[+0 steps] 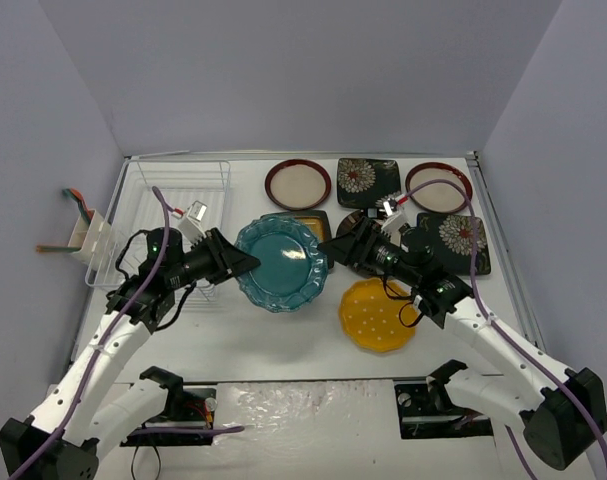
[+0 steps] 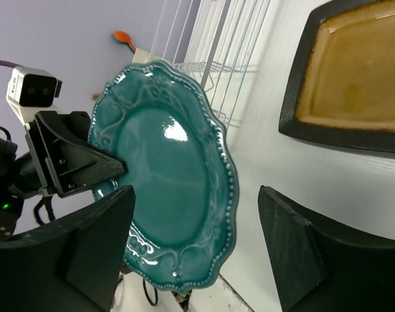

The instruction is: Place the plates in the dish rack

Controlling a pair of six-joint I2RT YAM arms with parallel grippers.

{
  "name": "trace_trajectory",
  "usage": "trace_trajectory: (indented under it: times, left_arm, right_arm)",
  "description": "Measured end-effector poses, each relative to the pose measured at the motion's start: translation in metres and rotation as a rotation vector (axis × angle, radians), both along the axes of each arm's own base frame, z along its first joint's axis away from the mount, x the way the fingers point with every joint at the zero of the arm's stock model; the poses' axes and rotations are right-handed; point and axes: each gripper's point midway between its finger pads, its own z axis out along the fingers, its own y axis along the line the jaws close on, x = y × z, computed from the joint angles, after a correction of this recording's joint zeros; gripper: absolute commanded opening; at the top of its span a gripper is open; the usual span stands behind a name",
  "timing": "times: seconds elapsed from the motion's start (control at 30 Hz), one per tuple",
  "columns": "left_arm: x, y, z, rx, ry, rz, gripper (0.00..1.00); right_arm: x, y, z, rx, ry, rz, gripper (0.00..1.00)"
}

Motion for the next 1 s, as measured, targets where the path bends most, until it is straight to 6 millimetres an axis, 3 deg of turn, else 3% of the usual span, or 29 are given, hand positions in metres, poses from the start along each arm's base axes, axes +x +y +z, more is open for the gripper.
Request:
trace_trajectory:
  times: [0.07,0.13,0.33,0.53,0.63,0.87,1.0]
  left_arm:
    - [-0.001,0.006,0.000,0.050,-0.001,0.009,0.00]
    - [-0.001,0.014,0.005,0.109,-0.018,0.027,0.00]
    - [-0.001,0.041,0.057,0.275,-0.154,0.086,0.00]
    - [0.004,0.097,0.111,0.594,-0.305,0.208,0.00]
    - [0.010,0.139,0.128,0.825,-0.352,0.300,0.00]
    - [0.029,0.211,0.130,1.299,-0.334,0.359,0.00]
    - [0.048,0.241,0.117,1.409,-0.284,0.343,0.00]
  right_arm:
    - [0.001,-0.003,0.006,-0.041,-0.032,-0.001,0.97]
    - [0.002,-0.008,0.015,-0.082,-0.074,-0.009,1.00]
    - [0.007,-0.025,0.029,-0.207,-0.158,-0.052,1.00]
    - [0.002,-0.042,0.013,-0.332,-0.153,-0.070,1.00]
    - [-0.001,-0.047,0.006,-0.374,-0.145,-0.061,1.00]
    - [-0.005,-0.051,-0.003,-0.428,-0.153,-0.038,1.00]
    - [-0.002,-0.051,-0.005,-0.461,-0.173,-0.023,1.00]
